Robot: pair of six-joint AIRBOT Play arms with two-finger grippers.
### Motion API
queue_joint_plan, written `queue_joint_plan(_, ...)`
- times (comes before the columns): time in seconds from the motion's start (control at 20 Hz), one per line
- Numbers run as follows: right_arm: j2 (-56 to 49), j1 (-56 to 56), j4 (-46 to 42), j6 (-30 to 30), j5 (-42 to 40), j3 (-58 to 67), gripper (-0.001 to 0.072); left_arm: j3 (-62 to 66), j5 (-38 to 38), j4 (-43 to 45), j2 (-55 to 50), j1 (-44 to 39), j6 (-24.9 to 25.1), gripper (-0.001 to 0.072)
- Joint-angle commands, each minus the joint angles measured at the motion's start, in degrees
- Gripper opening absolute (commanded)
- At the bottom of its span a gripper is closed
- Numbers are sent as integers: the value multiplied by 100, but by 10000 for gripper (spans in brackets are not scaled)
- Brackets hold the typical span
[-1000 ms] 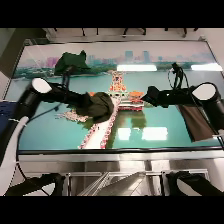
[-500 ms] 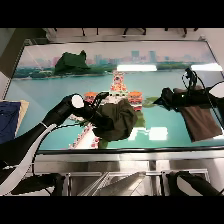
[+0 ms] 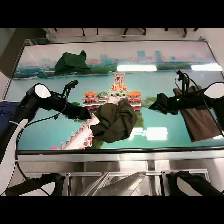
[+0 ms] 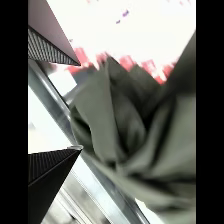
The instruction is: Fold the shirts.
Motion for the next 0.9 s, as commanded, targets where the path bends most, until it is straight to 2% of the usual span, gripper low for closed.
queue_joint_plan(0.0,-4,326,2,-17,-175,-15,24,-11,-448,-380,-649,409,339,551)
queue_joint_plan(0.1,-2,385,7,-17,-129,-15,25,-13,-726,-708,-1016,404,699,551)
queue_joint_plan(0.2,-2,389,4,-17,-103,-15,24,-125,-658,-841,-1252,361,815,551)
queue_joint_plan(0.35,-2,398,2,-17,-131,-15,24,-608,-605,-1786,-1567,363,1357,551)
queue_joint_plan(0.55,-2,402,2,-17,-129,-15,24,-1154,310,-2487,-1665,411,1733,549)
queue_joint_plan(0.6,-4,402,2,-17,-129,-15,24,-1287,557,-2712,-1641,411,1823,450)
queue_joint_plan(0.65,-4,402,2,-17,-129,-15,24,-1410,704,-2933,-1617,411,1974,255)
queue_joint_plan(0.7,-4,402,2,-17,-129,-15,24,-1547,782,-3191,-1582,411,2223,6)
queue_joint_plan(0.75,-2,404,2,-17,-125,-15,24,-1665,780,-3388,-1521,411,2450,13)
queue_joint_plan(0.85,-11,413,0,-20,42,-24,24,-1843,811,-3370,-1217,498,2490,13)
